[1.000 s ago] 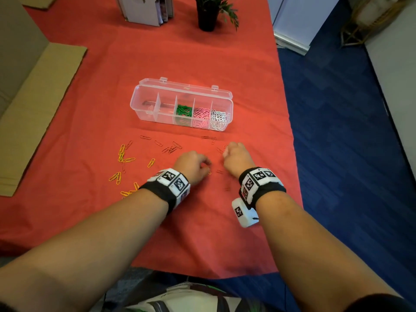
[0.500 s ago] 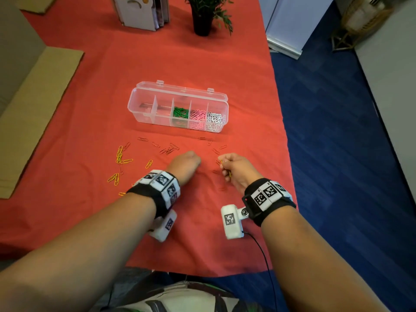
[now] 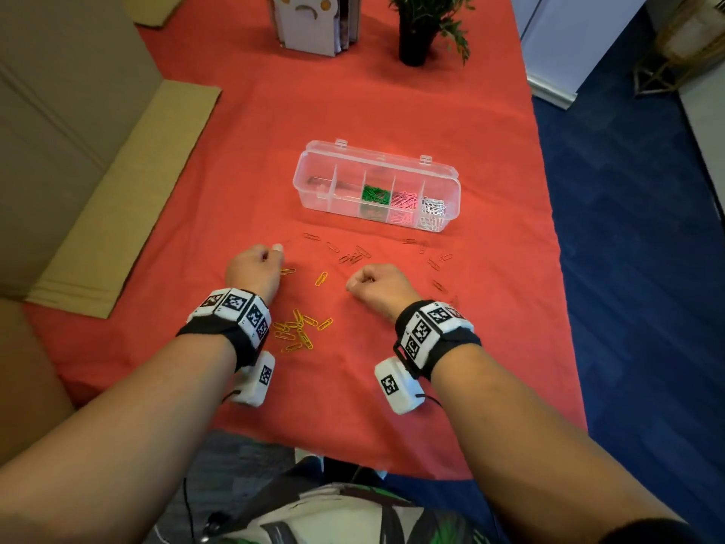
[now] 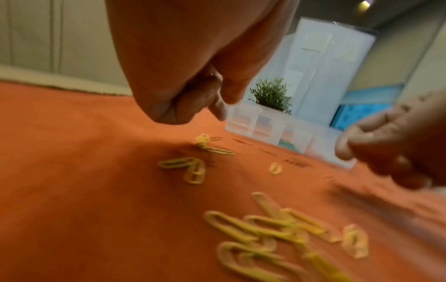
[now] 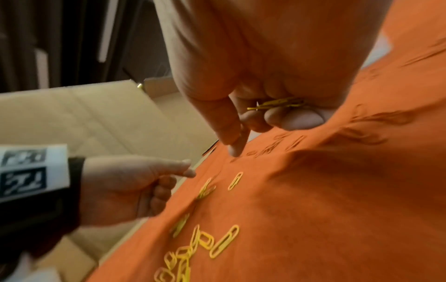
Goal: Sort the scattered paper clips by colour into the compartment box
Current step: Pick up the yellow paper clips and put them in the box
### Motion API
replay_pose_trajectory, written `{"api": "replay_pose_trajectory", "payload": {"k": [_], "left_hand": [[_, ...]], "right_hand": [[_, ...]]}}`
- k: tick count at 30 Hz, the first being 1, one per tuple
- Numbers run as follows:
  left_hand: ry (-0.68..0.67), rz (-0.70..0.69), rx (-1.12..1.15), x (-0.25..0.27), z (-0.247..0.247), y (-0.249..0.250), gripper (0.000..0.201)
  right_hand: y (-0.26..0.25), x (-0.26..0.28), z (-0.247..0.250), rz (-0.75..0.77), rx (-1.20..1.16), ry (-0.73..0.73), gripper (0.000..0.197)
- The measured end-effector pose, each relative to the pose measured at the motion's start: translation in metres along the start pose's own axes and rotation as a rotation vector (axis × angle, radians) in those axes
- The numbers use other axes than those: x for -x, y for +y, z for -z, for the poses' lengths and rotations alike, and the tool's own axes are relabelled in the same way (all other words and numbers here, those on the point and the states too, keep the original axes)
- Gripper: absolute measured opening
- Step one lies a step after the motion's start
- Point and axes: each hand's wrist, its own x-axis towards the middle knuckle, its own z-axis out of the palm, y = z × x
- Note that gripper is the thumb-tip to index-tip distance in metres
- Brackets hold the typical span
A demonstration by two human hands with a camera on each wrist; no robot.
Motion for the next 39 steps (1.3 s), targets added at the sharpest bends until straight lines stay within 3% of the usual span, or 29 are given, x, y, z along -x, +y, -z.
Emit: {"api": "replay_pose_trajectory", "payload": {"k": [4, 11, 20, 22, 26, 30, 32, 35, 39], "left_hand": [[-0.009, -0.081, -0.187, -0.008, 0.007, -0.011, 0.032], [-0.06, -0.181, -0.389, -0.024, 0.005, -0.015, 0.037], [-0.084, -0.176, -0.361, -0.03, -0.002, -0.015, 0.023], [-0.081, -0.132, -0.254, -0.03, 0.0, -0.016, 0.019], [-0.175, 0.107, 0.171, -0.03, 0.007, -0.017, 0.012], [-0.297, 0.399, 0.774, -0.018, 0.018, -0.008, 0.023], [-0.37, 0.452, 0.865, -0.013, 0.023, -0.006, 0.026], [-0.367, 0.414, 0.609, -0.013, 0.023, -0.011, 0.023], [-0.31, 0.108, -0.252, -0.008, 0.022, -0.022, 0.024]], "right_hand": [[-0.016, -0.011, -0.019, 0.151, 0.355, 0.049, 0.017], [-0.023, -0.016, -0.047, 0.336, 0.712, 0.177, 0.03], [-0.015, -0.019, -0.051, 0.37, 0.806, 0.147, 0.021], [-0.012, -0.023, -0.046, 0.275, 0.635, 0.081, 0.018], [-0.013, -0.021, -0.034, 0.012, -0.001, -0.001, 0.019], [-0.015, -0.007, -0.026, -0.175, -0.682, -0.119, 0.029], [-0.016, -0.003, -0.025, -0.222, -0.816, -0.149, 0.024], [-0.016, 0.001, -0.031, -0.14, -0.369, -0.143, 0.022], [-0.011, 0.008, -0.044, 0.133, 0.356, -0.129, 0.007]]}}
